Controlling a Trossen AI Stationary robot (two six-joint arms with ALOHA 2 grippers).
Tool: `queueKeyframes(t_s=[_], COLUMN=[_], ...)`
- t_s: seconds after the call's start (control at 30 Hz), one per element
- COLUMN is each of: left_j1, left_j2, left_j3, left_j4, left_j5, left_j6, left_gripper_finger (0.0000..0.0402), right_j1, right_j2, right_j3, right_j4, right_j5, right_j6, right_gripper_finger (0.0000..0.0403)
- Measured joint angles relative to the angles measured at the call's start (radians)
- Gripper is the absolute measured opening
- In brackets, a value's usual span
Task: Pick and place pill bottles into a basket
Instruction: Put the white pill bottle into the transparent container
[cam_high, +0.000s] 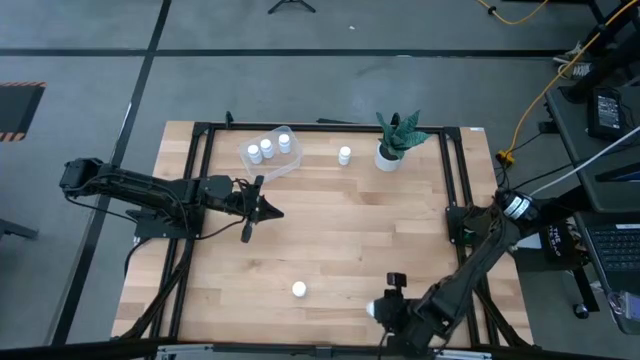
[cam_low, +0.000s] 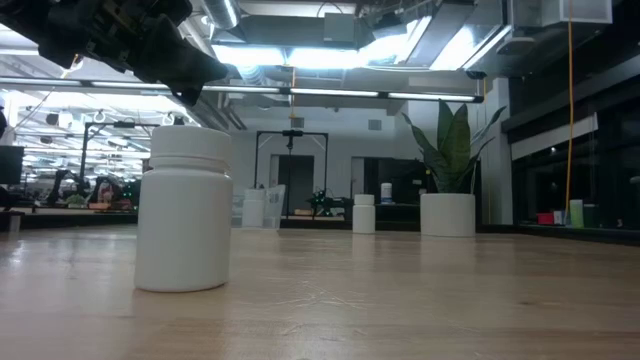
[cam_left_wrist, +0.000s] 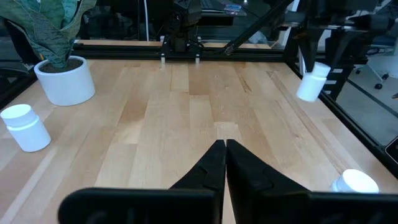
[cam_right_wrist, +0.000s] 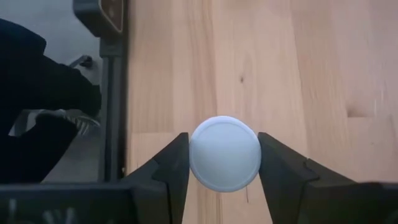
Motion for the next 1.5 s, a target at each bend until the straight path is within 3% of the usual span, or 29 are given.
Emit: queueKeyframes(t_s=[0.2,0.57,0.67,0.9,1.13,1.37,1.5], left_j1=[0.0,0.0,0.0,0.0,0.0,0.0,0.005], left_j2=[0.0,0.0,0.0,0.0,0.0,0.0,0.0], left_j3=[0.0,0.0,0.001,0.001,0.001,0.001,0.005], left_j4=[0.0,0.0,0.0,0.001,0.005,0.029,0.062], left_j5=[0.0,0.0,0.0,-0.002,-0.011,-0.064,-0.1], left_j6=[0.0,0.052,0.014,0.062,0.121,0.143,0.056], left_gripper_finger=[0.0044,0.0164,0.0183,0.0202,0.0217,0.0219,0.0219], right_j1=[-0.091,-0.309,-0.383,-0.59,-0.765,-0.84,-0.856], right_j2=[-0.009,-0.113,-0.128,-0.136,-0.136,-0.136,-0.136], right_j3=[0.0,0.0,0.0,0.0,0.0,0.0,0.0], right_j4=[0.05,0.074,0.08,0.107,0.148,0.158,0.158], right_j5=[-0.07,-0.135,-0.202,-0.39,-0.492,-0.545,-0.546], right_j6=[-0.159,-0.486,-0.58,-0.781,-0.961,-1.01,-1.023], right_gripper_finger=[0.0152,0.0152,0.0152,0.0152,0.0152,0.0152,0.0152])
